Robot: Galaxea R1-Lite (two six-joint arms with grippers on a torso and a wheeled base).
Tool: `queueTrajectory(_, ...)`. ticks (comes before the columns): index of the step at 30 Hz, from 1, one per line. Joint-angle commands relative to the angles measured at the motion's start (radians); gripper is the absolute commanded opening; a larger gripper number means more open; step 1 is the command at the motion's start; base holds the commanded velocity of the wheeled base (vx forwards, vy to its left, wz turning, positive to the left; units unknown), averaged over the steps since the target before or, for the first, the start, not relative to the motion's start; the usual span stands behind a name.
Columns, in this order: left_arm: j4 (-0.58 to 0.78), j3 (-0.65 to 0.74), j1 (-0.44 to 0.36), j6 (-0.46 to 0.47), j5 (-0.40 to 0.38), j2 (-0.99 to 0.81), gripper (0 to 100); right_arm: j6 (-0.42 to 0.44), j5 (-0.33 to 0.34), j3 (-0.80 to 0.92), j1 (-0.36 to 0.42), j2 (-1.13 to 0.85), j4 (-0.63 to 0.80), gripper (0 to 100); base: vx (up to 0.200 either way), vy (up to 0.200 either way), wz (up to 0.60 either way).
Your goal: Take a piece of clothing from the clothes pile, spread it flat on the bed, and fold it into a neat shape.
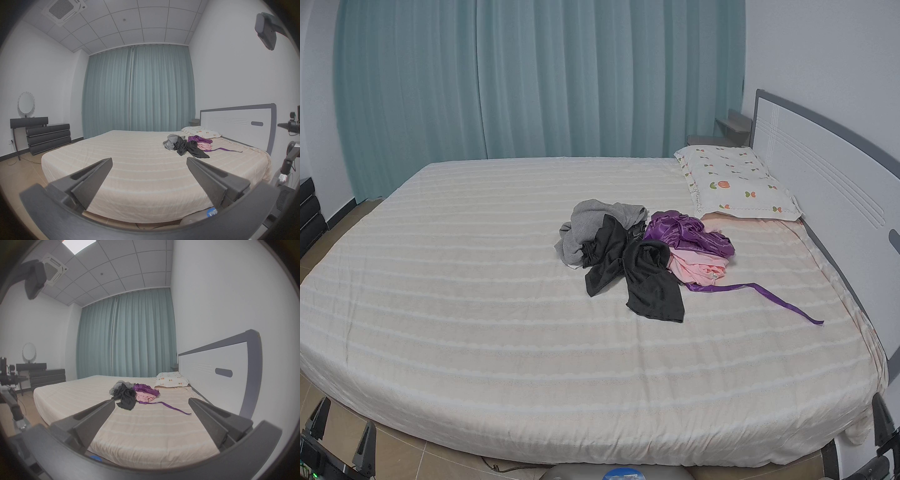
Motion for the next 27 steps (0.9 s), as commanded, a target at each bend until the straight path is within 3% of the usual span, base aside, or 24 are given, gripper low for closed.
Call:
queueTrajectory(1,0.000,0.017,0.000,0.000,0.000,-0.012,100,0.050,0.013,-0.206,0.021,0.401,-0.011,100,0.000,0.000,0.00)
queueTrajectory(4,0.000,0.017,0.000,0.000,0.000,-0.012,100,0.089,0.025,-0.195,0.063,0.621,-0.047,100,0.000,0.000,0.00)
queueTrajectory(9,0.000,0.017,0.000,0.000,0.000,-0.012,100,0.251,0.036,-0.232,0.162,1.009,-0.254,100,0.000,0.000,0.00)
queueTrajectory(15,0.000,0.017,0.000,0.000,0.000,-0.012,100,0.311,0.047,-0.349,0.178,1.471,-0.479,100,0.000,0.000,0.00)
queueTrajectory(20,0.000,0.017,0.000,0.000,0.000,-0.012,100,0.348,0.033,-0.574,0.179,1.873,-0.660,100,0.000,0.000,0.00)
queueTrajectory(27,0.000,0.017,0.000,0.000,0.000,-0.012,100,0.446,-0.028,-0.916,0.221,2.176,-0.637,100,0.000,0.000,0.00)
